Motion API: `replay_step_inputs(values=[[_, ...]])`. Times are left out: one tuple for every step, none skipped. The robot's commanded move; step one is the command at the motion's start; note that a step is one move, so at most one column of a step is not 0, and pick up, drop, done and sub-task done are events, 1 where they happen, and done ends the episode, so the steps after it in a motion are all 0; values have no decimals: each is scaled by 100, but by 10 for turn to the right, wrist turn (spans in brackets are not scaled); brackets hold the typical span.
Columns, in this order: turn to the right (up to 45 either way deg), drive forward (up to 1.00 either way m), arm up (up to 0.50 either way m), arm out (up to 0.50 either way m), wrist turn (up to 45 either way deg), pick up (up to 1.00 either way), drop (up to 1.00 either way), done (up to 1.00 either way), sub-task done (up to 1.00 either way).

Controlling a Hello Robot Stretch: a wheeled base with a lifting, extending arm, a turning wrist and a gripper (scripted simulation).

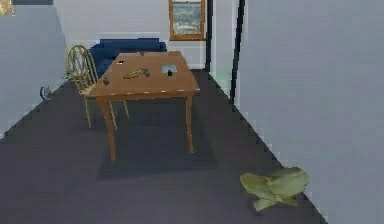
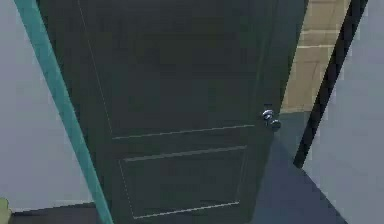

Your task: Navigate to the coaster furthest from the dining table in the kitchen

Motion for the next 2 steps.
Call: replay_step_inputs(values=[[0,100,0,0,0,0,0,0,0],[60,0,0,0,0,0,0,0,0]])
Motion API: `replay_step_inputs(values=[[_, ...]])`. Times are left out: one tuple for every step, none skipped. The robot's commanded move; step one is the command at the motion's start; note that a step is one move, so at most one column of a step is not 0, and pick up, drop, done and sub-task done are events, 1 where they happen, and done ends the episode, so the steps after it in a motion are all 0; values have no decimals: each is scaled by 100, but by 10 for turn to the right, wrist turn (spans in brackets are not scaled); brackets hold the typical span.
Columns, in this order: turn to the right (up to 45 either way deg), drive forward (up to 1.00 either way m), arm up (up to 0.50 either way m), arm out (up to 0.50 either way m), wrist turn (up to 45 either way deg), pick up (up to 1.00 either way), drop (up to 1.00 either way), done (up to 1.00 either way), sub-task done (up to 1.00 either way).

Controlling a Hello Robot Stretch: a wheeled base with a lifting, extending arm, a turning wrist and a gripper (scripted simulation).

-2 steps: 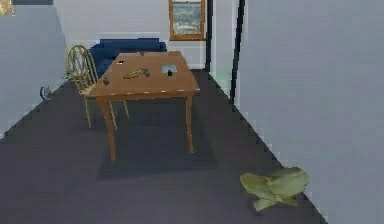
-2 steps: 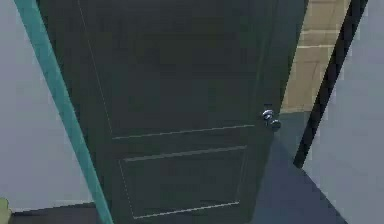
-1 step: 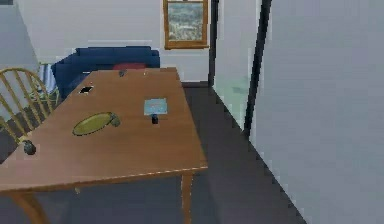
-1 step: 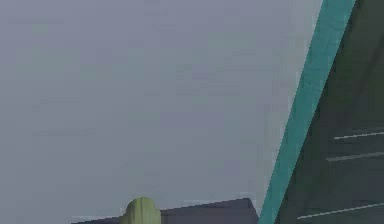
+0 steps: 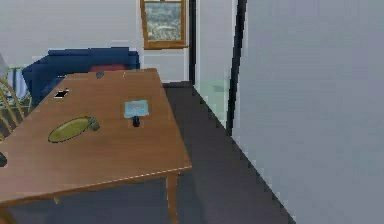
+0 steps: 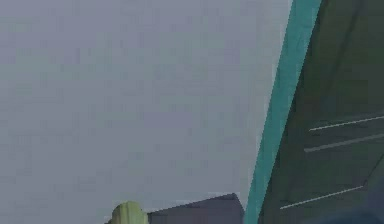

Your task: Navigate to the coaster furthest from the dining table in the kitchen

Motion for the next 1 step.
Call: replay_step_inputs(values=[[30,0,0,0,0,0,0,0,0]])
